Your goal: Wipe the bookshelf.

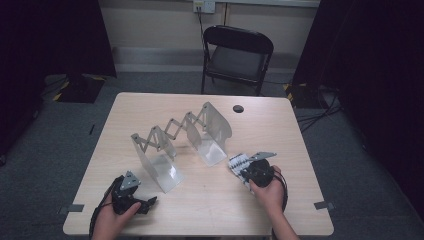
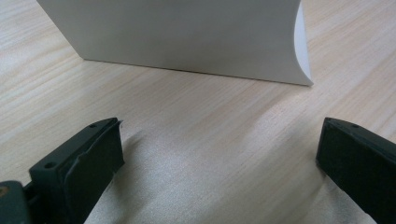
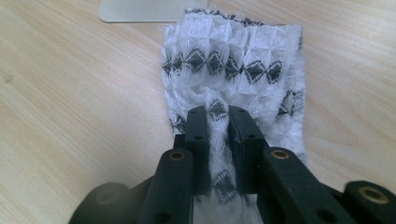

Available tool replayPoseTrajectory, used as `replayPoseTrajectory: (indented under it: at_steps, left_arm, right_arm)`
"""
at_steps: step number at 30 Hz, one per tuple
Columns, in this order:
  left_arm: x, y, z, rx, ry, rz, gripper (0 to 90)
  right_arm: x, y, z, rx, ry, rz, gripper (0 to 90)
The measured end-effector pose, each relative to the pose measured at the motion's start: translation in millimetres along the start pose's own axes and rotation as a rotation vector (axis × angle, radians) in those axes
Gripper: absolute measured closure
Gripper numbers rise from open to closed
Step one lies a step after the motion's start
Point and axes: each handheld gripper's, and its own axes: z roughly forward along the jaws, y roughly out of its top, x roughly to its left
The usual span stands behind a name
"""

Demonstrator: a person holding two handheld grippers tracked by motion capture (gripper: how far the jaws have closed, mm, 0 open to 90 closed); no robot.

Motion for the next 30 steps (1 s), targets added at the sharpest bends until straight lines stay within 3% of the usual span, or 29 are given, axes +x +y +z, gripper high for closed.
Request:
replayPoseTrajectory:
  at_steps: [7, 11, 15, 16, 17, 18, 19, 20, 22, 30]
  left_arm:
    - [0.1, 0.0, 0.0, 0.001, -0.001, 0.0, 0.2]
    - [0.1, 0.0, 0.0, 0.001, -0.001, 0.0, 0.1]
    - [0.1, 0.0, 0.0, 0.001, -0.002, -0.001, 0.1]
    - [0.1, 0.1, 0.0, 0.001, -0.003, -0.001, 0.1]
    - [0.2, 0.1, 0.1, 0.002, -0.005, 0.0, 0.0]
    - [0.2, 0.1, 0.1, 0.002, -0.005, 0.0, 0.0]
    - [0.3, 0.2, 0.2, 0.002, -0.005, 0.001, 0.0]
    - [0.3, 0.2, 0.2, 0.002, -0.005, 0.001, 0.0]
    - [0.2, 0.2, 0.2, 0.002, -0.005, 0.0, 0.0]
    - [0.2, 0.2, 0.1, 0.002, -0.005, 0.001, 0.0]
  right_arm:
    - [-7.2, 4.1, 4.6, -0.024, -0.012, 0.075, 81.5]
    - [-13.4, 8.3, 7.9, -0.028, -0.028, 0.072, 80.4]
    - [-13.4, 11.4, 8.6, -0.033, -0.05, 0.061, 76.1]
    - [-12.1, 13.0, 7.6, -0.047, -0.048, 0.056, 72.8]
    - [-7.7, 17.9, 4.4, -0.068, -0.038, 0.053, 62.9]
    - [-7.7, 17.9, 4.4, -0.068, -0.038, 0.053, 62.9]
    - [-0.5, 26.4, -0.9, -0.097, -0.02, 0.033, 60.8]
    - [-0.5, 26.4, -0.9, -0.097, -0.02, 0.033, 60.8]
    - [8.5, 40.1, -6.4, -0.107, -0.023, -0.011, 56.7]
    - [15.3, 78.1, -10.6, -0.144, -0.021, -0.064, 56.9]
